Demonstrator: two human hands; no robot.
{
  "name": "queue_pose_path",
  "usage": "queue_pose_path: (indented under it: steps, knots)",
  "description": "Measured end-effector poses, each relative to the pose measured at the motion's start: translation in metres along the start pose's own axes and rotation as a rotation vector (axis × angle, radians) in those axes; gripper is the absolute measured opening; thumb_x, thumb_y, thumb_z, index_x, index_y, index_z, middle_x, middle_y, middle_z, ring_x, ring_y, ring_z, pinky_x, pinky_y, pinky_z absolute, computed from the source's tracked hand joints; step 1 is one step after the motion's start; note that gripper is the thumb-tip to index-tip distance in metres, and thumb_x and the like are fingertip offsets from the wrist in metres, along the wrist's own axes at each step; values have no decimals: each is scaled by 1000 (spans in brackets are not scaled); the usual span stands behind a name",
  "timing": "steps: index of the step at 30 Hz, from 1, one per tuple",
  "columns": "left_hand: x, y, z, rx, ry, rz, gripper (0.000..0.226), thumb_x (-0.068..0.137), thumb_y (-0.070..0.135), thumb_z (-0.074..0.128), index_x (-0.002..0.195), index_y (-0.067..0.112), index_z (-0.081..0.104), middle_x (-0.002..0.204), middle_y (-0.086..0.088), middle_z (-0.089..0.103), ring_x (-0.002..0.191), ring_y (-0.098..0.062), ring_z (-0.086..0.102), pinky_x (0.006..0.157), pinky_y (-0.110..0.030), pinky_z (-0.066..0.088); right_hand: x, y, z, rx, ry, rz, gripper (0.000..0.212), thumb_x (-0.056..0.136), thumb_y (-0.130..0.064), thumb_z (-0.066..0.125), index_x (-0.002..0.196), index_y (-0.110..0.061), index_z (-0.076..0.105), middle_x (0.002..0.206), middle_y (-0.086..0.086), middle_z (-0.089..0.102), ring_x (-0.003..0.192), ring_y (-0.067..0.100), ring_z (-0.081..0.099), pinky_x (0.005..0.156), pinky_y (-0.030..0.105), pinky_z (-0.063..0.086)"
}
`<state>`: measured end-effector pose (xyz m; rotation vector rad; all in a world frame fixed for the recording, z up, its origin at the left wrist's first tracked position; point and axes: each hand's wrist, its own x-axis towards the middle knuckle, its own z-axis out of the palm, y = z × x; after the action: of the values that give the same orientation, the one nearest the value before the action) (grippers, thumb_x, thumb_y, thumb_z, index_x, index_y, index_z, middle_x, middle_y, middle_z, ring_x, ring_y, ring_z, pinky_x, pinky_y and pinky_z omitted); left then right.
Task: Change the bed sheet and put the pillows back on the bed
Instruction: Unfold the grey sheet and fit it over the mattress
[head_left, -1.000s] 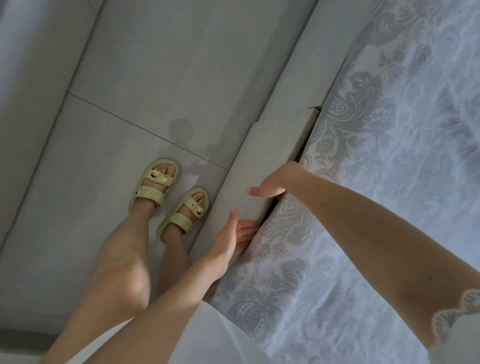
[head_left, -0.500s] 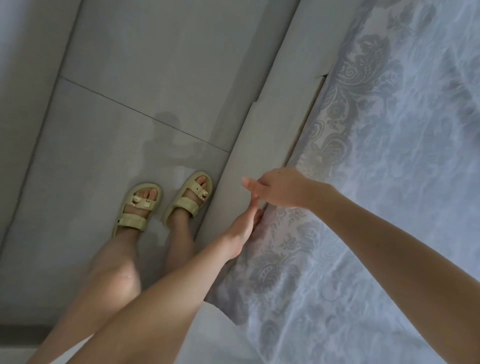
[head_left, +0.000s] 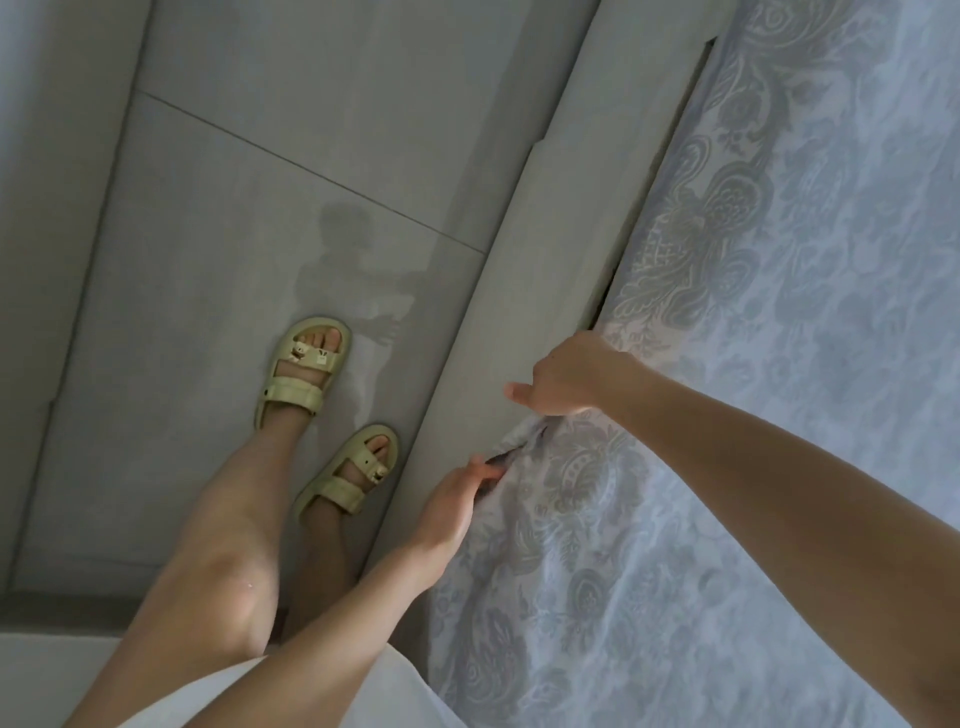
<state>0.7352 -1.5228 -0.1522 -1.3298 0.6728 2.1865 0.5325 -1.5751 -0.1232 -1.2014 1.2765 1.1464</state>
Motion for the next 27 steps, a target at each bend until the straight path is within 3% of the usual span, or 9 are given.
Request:
queue_pose_path:
  steps: [2,4,7,13,15,18,21,24,27]
  knots:
    - [1,-15,1,39,38,43,56,85,73,35,93,34,75,126,4,58,116,-13,55,105,-40,40,2,-6,5,-10,-77,45,78,96,-61,3,135,-11,48,145,10,44,132,28,41,102,38,33]
    - [4,-28,1,104,88,111,61,77,82,37,89,37,75,137,11,46,129,-11,42,112,-44,30,-1,-10,11,-26,-111,69,79,95,-62,1,139,-13,45,145,9,43,132,28,41,102,39,33]
    - [-1,-28,5,261,136,195,39,92,61,39,77,49,73,136,24,27,132,1,20,115,-34,11,-7,-6,15,-19,-98,75,82,93,-64,0,134,-15,52,138,8,52,127,27,47,99,39,35]
    - [-6,-30,7,-109,27,157,46,96,46,42,85,17,74,115,-2,62,114,-18,56,110,-43,33,-9,-7,14,42,-19,87,83,92,-67,1,123,-16,59,135,9,54,123,28,49,95,39,35]
    - [-14,-32,10,-157,43,193,37,99,34,40,91,16,71,111,-3,66,112,-20,57,107,-39,37,-10,-7,14,120,43,84,82,91,-69,3,110,-21,65,123,7,60,112,28,55,89,38,36]
    - [-21,-38,14,-189,47,252,30,93,48,44,108,30,64,119,2,62,118,-15,54,107,-39,38,-13,-5,13,247,32,67,80,90,-70,4,101,-25,70,111,-2,63,103,21,55,89,36,33]
    - [-23,-37,18,-192,19,281,42,90,60,44,116,33,62,127,10,58,122,-6,51,109,-34,35,-15,-8,10,269,-90,75,83,91,-69,3,117,-21,66,120,4,58,118,23,48,103,38,28]
    - [-23,-25,23,-148,48,339,45,91,54,35,114,28,64,126,16,53,115,13,46,99,-15,32,-9,-18,8,235,-199,89,82,93,-66,4,143,-12,40,148,8,41,138,24,33,112,38,19]
    - [-21,-17,29,-123,-4,318,40,98,49,28,116,34,59,119,20,59,109,13,52,94,-13,37,-3,-28,9,249,-269,83,81,94,-64,5,148,-9,28,154,9,28,143,24,24,115,39,15]
